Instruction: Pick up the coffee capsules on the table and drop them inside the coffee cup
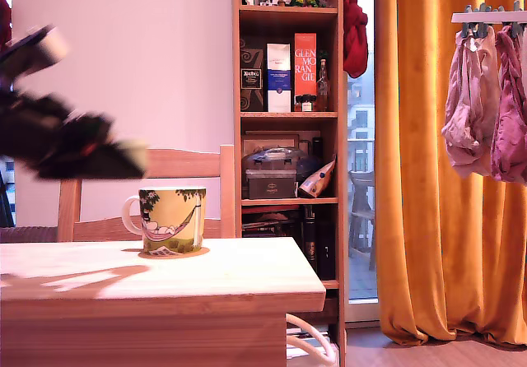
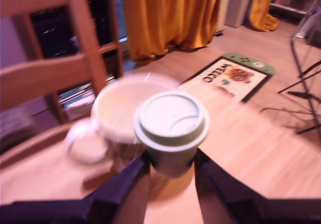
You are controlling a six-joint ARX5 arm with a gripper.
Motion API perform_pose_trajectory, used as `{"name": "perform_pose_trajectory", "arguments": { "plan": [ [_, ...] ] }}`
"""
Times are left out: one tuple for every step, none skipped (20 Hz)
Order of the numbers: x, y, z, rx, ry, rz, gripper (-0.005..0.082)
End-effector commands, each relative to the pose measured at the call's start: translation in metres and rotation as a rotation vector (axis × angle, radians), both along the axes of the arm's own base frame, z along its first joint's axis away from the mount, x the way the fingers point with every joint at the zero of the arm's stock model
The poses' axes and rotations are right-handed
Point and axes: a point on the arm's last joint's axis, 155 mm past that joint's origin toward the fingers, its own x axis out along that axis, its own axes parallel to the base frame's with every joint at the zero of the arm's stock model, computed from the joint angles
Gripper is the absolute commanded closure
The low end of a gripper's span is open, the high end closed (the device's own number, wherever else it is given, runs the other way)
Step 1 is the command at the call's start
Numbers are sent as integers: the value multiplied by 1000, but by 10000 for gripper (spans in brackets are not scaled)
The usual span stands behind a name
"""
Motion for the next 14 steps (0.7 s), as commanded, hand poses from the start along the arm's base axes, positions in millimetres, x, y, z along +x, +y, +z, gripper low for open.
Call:
{"name": "perform_pose_trajectory", "arguments": {
  "plan": [
    [3, -4, 6, -1, 5, -5, 612],
    [6, -4, 9, 1, 12, -5, 612],
    [8, -5, 11, 4, 23, -5, 612],
    [11, -6, 14, 5, 33, -4, 612],
    [14, -6, 16, 10, 41, 3, 612],
    [17, -7, 20, 13, 48, 3, 612],
    [20, -8, 22, 15, 55, 4, 612],
    [24, -9, 26, 17, 58, 4, 612],
    [28, -10, 27, 19, 66, 4, 612],
    [32, -11, 27, 22, 75, 4, 612],
    [36, -13, 27, 25, 83, 4, 612],
    [40, -14, 26, 27, 90, 4, 612],
    [43, -15, 24, 32, 101, 5, 612],
    [46, -15, 22, 36, 111, 8, 612]
  ]
}}
